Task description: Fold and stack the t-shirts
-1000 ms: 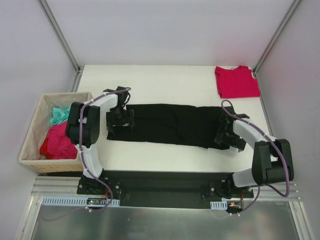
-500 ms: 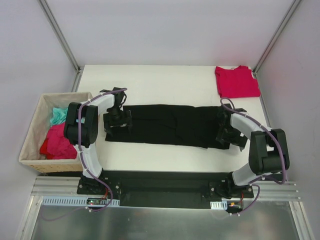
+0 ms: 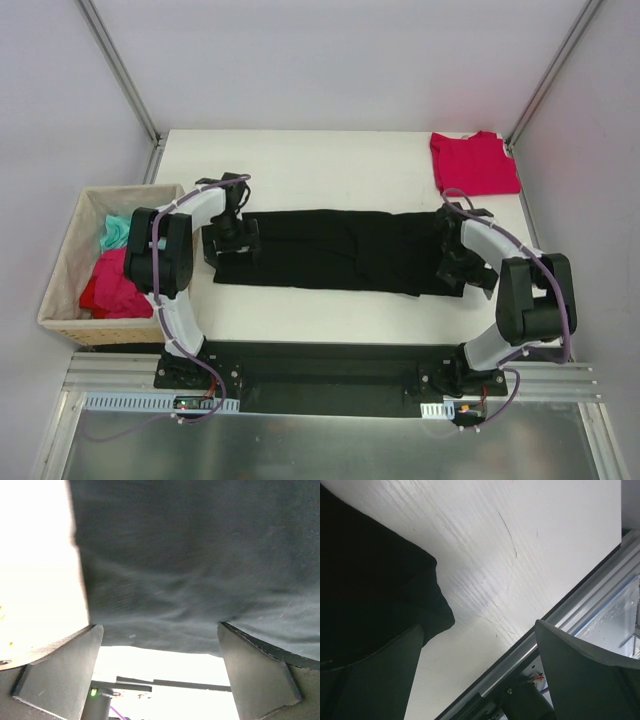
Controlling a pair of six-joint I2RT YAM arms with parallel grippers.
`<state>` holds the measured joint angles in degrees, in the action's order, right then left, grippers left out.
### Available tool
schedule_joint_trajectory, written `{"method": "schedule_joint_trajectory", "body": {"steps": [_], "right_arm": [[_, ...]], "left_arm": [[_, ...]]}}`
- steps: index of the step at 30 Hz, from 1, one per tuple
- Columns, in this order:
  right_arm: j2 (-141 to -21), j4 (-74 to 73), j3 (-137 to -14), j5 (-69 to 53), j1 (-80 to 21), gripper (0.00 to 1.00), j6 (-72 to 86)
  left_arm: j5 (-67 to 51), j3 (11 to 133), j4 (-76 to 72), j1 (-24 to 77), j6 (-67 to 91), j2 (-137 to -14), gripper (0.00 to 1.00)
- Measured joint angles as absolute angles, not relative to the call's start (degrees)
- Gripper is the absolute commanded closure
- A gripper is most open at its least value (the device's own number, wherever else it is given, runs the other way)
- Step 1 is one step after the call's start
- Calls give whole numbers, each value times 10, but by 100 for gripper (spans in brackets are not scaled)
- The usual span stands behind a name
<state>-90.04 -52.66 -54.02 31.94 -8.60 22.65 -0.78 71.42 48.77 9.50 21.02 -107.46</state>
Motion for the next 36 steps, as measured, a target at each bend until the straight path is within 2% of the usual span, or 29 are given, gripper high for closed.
{"method": "schedule_joint_trajectory", "body": {"steps": [4, 9, 15, 24, 36], "right_arm": [[-864, -548, -578, 321, -87, 3, 219], [-839, -529, -688, 302, -89, 3, 191], [-926, -477, -808, 285, -89, 3, 157], [-1094, -439, -866, 251, -89, 3, 112], [-1122, -433, -908, 237, -87, 3, 93]], "left_arm": [[-3, 742, 510, 87, 210, -1042, 1], [14, 857, 521, 82, 211, -1015, 1], [21, 944, 515, 82, 217, -1063, 1], [21, 973, 522, 82, 219, -1189, 1], [25, 1015, 528, 81, 218, -1200, 1]]}}
